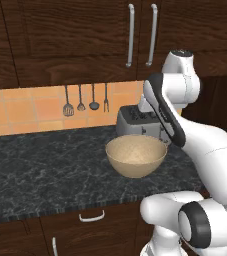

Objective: Open the cabinet, pick up the bread from the cabinet and place it in the basket. Then move the basket to the dining counter.

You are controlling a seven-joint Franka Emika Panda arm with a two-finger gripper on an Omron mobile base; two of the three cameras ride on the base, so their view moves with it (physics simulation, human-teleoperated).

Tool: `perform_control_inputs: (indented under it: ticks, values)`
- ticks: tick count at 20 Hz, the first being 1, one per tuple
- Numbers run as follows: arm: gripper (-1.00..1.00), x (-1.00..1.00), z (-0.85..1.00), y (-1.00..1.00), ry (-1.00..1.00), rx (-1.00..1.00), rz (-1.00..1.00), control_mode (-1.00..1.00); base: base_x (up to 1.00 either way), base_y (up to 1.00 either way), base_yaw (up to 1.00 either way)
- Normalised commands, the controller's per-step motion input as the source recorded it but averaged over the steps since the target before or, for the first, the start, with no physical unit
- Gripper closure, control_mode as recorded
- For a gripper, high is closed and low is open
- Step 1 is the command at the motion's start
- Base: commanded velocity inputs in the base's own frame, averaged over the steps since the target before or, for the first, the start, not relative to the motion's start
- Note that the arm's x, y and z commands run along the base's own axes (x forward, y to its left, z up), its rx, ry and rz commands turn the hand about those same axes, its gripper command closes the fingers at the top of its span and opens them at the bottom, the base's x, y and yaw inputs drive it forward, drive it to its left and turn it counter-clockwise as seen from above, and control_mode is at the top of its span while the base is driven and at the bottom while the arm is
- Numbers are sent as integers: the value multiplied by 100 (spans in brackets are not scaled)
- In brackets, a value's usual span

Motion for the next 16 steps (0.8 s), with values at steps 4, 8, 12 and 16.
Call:
perform_control_inputs:
  ticks: [4,8,12,16]
  values:
    - [-100,-62,0,9,-14,-1,2,-100,0,0,0]
    - [-100,-51,77,0,-37,0,0,-100,0,0,0]
    - [-100,-15,100,-1,-47,0,0,-100,0,0,0]
    - [-100,5,100,0,-36,0,0,-100,0,0,0]
